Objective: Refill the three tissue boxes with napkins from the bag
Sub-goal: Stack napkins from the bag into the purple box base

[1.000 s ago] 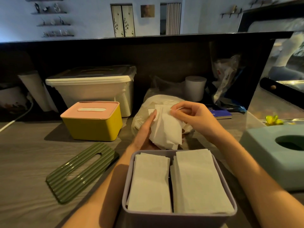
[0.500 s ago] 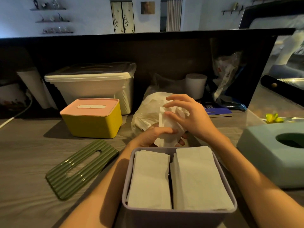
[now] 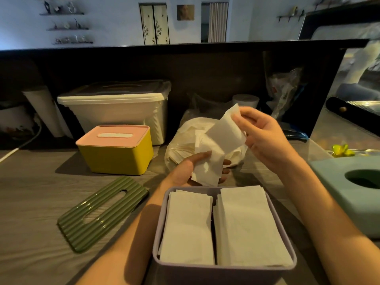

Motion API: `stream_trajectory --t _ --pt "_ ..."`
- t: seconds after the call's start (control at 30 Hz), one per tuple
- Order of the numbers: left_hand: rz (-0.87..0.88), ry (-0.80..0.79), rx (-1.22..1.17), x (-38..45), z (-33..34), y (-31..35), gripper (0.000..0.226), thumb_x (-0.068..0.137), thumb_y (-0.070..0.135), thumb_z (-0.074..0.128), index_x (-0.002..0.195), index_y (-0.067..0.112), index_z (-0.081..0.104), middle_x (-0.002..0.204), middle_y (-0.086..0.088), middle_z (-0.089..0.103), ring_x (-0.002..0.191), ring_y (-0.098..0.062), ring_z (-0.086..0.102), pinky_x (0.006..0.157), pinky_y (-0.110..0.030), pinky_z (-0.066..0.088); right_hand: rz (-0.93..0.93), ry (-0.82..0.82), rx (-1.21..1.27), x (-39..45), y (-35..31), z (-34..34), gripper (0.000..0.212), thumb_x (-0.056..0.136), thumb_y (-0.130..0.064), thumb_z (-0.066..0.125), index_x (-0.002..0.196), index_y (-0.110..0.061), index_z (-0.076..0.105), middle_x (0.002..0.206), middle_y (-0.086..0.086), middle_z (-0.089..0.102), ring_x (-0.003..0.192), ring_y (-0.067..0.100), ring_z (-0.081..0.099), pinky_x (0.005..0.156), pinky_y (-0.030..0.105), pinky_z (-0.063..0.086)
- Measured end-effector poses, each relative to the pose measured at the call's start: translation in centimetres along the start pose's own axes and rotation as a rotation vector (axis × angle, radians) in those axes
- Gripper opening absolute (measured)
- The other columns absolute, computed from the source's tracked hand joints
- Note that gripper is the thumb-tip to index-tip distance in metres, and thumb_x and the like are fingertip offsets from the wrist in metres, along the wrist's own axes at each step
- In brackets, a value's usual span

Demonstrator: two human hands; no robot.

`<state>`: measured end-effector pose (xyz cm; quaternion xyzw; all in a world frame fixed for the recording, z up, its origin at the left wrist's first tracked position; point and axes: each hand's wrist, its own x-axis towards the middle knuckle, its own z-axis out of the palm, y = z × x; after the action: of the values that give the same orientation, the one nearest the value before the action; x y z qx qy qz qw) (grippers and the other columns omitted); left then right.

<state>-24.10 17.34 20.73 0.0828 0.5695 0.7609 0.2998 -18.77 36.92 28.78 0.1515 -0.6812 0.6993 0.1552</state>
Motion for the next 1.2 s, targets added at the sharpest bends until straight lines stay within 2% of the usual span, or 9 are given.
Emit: stream_trajectory --t 0.1,0.17,0.27,0.37,0.47,0.6,0.87,1.03,1.2 --pt "-0.016 -0.04 -0.129 0.2 0.6 0.3 0.091 0.069 0.045 0.089 0.143 0.009 0.051 0.135 -0.021 0.061 0.12 -0.036 0.062 0.103 -0.052 0.049 0.049 -0.148 -0.159 -0.2 0.5 0.6 0.021 0.097 -0.023 0.066 0.115 -0.014 0.072 0.103 -0.004 0.076 0.101 0.012 0.072 0.082 0.024 0.058" --pt "0.032 -0.019 -0.102 0.2 0.9 0.7 0.071 0.084 0.061 0.068 0.138 0.017 0.055 0.115 -0.012 0.073 0.102 -0.026 0.071 0.088 -0.043 0.056 -0.023 -0.115 -0.43 -0.1 1.7 1.1 0.017 0.094 -0.029 0.071 0.109 -0.022 0.074 0.102 -0.01 0.075 0.101 0.004 0.07 0.083 0.018 0.056" --pt "0.111 -0.079 -0.061 -0.4 1.0 0.6 0.079 0.07 0.071 0.071 0.126 0.017 0.056 0.097 -0.009 0.077 0.087 -0.02 0.075 0.072 -0.035 0.06 -0.158 -0.06 -0.71 -0.1 2.9 1.8 0.013 0.092 -0.033 0.073 0.105 -0.031 0.073 0.1 -0.02 0.07 0.098 -0.007 0.063 0.075 0.006 0.049" --pt "0.12 -0.104 0.056 -0.7 0.8 0.4 0.048 0.091 0.049 0.062 0.13 0.02 0.057 0.11 -0.005 0.076 0.102 -0.021 0.073 0.085 -0.036 0.059 -0.192 0.089 -0.698 0.0 3.1 1.5 0.015 0.093 -0.033 0.072 0.106 -0.027 0.074 0.098 -0.02 0.069 0.096 -0.005 0.062 0.073 0.006 0.048" --pt "0.072 -0.119 0.147 -0.8 0.3 0.5 0.056 0.087 0.051 0.069 0.134 0.024 0.056 0.131 -0.008 0.067 0.123 -0.027 0.061 0.108 -0.045 0.047 -0.054 0.188 -0.732 0.4 3.3 0.7 0.017 0.093 -0.037 0.071 0.108 -0.027 0.069 0.097 -0.019 0.066 0.09 -0.003 0.063 0.066 0.007 0.048" --pt "0.027 -0.098 0.114 -0.7 0.3 0.4 0.058 0.093 0.042 0.067 0.141 0.014 0.052 0.129 -0.016 0.065 0.108 -0.027 0.067 0.089 -0.038 0.055 0.082 0.165 -0.711 0.6 3.9 -0.1 0.02 0.093 -0.035 0.072 0.11 -0.025 0.073 0.096 -0.012 0.069 0.091 0.004 0.064 0.072 0.013 0.046" --pt "-0.027 -0.127 -0.051 -1.0 0.4 0.3 0.051 0.098 0.038 0.059 0.14 0.011 0.053 0.12 -0.012 0.071 0.102 -0.023 0.07 0.087 -0.039 0.055 -0.176 0.443 -0.518 0.9 2.7 -0.7 0.017 0.099 -0.029 0.066 0.112 -0.02 0.071 0.102 -0.009 0.071 0.096 0.004 0.069 0.083 0.023 0.06" --pt "-0.078 -0.074 -0.311 -0.8 0.8 0.3 0.059 0.085 0.043 0.07 0.132 0.007 0.06 0.119 -0.022 0.068 0.101 -0.035 0.066 0.095 -0.049 0.049 -0.002 0.151 -0.114 0.4 0.8 -0.3 0.022 0.099 -0.028 0.064 0.119 -0.02 0.07 0.101 -0.011 0.074 0.1 0.007 0.071 0.08 0.023 0.06" --pt "0.031 -0.068 -0.175 0.3 0.4 0.5 0.076 0.065 0.064 0.078 0.123 0.018 0.062 0.101 -0.01 0.075 0.096 -0.03 0.071 0.086 -0.049 0.058 -0.022 -0.081 -0.522 0.2 2.2 0.5 0.015 0.097 -0.03 0.067 0.111 -0.023 0.072 0.097 -0.012 0.074 0.095 0.001 0.069 0.079 0.016 0.056"
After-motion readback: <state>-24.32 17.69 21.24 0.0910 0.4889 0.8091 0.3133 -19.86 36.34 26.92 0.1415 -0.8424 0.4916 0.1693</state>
